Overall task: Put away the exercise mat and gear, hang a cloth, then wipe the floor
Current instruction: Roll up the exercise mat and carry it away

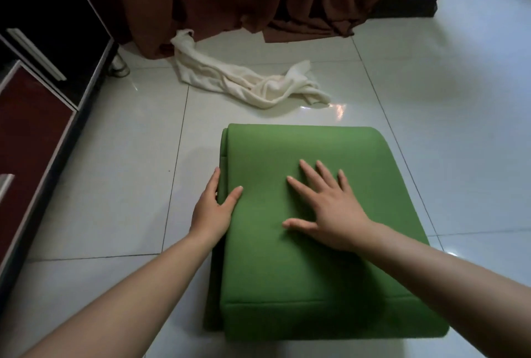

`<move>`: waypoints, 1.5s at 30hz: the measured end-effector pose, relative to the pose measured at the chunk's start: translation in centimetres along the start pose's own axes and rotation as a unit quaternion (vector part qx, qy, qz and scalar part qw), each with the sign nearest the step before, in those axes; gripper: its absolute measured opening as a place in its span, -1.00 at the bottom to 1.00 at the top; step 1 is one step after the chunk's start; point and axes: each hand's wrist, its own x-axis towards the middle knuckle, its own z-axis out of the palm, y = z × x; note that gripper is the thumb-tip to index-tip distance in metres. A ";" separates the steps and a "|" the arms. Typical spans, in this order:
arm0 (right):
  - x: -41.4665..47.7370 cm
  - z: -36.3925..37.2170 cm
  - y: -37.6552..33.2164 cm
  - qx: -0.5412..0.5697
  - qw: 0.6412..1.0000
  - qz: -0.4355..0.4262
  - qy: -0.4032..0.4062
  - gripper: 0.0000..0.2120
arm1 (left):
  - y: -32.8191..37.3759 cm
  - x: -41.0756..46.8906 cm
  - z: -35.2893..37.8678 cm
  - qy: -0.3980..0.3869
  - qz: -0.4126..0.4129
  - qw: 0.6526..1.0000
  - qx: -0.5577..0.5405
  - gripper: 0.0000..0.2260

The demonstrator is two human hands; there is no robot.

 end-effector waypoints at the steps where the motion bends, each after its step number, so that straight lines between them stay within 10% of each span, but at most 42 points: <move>1: -0.6 0.7 0.1 -0.012 1.000 -0.006 -0.014 -0.16 | 0.2 0.0 0.1 0.003 0.000 1.000 0.003 -0.37; 25: 2.7 4.8 1.2 0.074 0.991 0.112 0.005 -0.20 | -4.5 -9.6 -1.0 -0.095 -0.140 0.985 -0.018 -0.32; 45: -6.9 4.5 0.4 -0.005 0.995 -0.044 -0.089 -0.12 | -4.7 -10.3 -1.4 -0.086 -0.078 0.992 -0.039 -0.20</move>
